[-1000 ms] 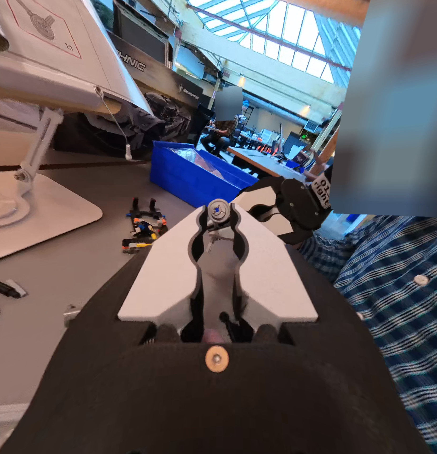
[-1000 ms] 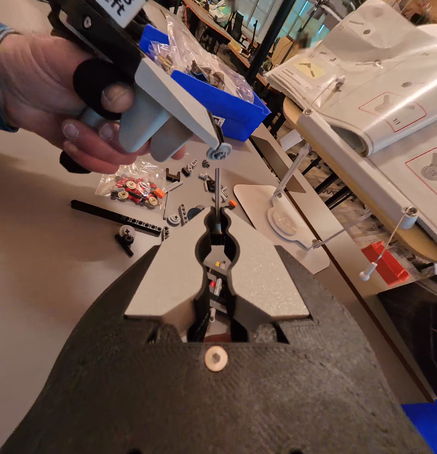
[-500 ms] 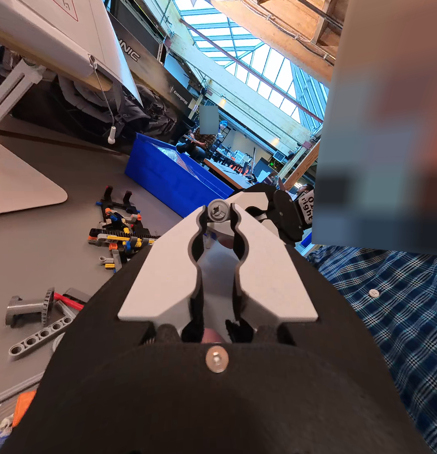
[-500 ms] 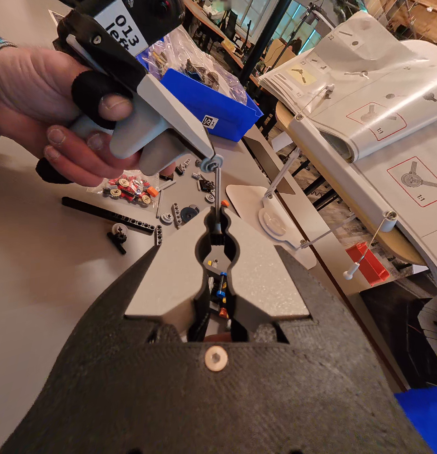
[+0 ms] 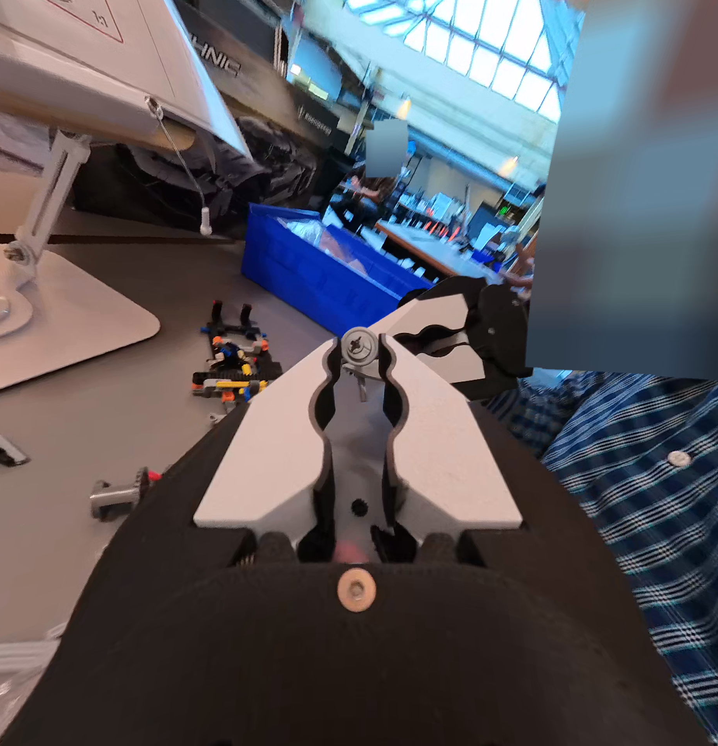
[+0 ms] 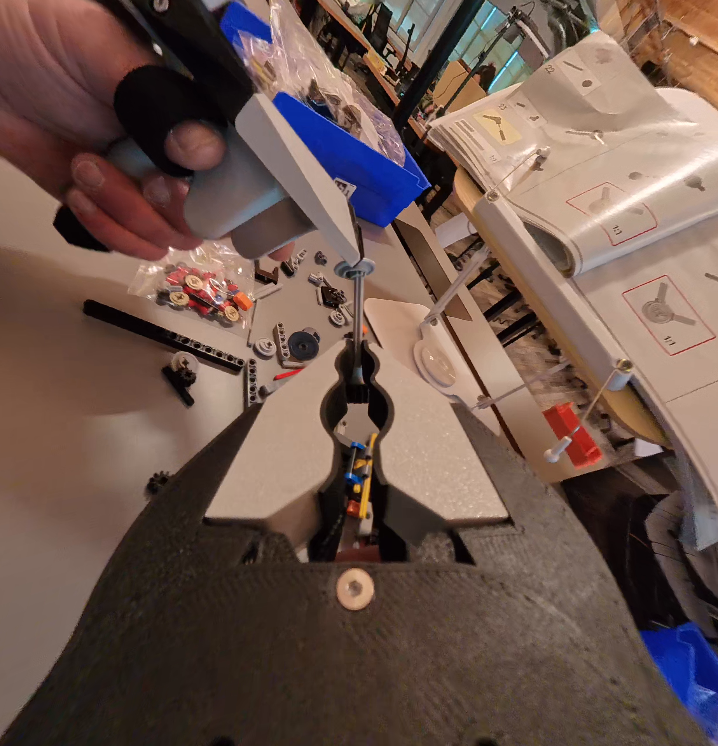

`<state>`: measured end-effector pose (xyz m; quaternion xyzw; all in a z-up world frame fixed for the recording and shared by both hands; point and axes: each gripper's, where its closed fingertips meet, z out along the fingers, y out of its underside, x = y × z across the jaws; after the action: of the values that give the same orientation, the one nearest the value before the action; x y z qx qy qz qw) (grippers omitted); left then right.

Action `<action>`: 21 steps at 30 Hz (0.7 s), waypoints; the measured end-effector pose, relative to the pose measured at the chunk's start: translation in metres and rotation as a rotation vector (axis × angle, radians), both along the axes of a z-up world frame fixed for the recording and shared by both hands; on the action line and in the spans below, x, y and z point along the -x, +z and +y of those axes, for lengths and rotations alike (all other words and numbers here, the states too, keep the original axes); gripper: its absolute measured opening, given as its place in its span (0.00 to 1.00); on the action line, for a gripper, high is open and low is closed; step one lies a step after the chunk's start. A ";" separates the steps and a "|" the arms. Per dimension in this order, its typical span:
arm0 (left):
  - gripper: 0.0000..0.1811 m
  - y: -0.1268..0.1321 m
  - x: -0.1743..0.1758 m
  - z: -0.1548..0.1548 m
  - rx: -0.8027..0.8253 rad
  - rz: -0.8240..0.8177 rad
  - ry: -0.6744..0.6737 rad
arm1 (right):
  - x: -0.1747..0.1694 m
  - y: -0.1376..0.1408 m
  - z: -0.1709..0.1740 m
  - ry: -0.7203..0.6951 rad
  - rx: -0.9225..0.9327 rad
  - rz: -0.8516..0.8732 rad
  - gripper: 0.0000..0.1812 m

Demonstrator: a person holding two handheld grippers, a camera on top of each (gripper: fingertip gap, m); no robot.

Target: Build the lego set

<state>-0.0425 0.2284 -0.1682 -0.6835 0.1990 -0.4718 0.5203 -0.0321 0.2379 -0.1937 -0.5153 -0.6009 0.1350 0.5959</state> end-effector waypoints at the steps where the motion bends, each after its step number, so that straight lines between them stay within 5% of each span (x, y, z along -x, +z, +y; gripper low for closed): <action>1: 0.08 -0.001 0.000 0.001 0.013 0.024 0.004 | 0.000 0.000 0.001 -0.008 -0.025 -0.010 0.00; 21: 0.09 -0.006 0.000 0.005 0.147 0.043 0.130 | -0.001 -0.004 0.008 -0.096 -0.189 -0.085 0.00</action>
<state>-0.0430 0.2337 -0.1746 -0.7413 0.1301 -0.4357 0.4936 -0.0315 0.2461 -0.1974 -0.4902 -0.6103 0.0273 0.6217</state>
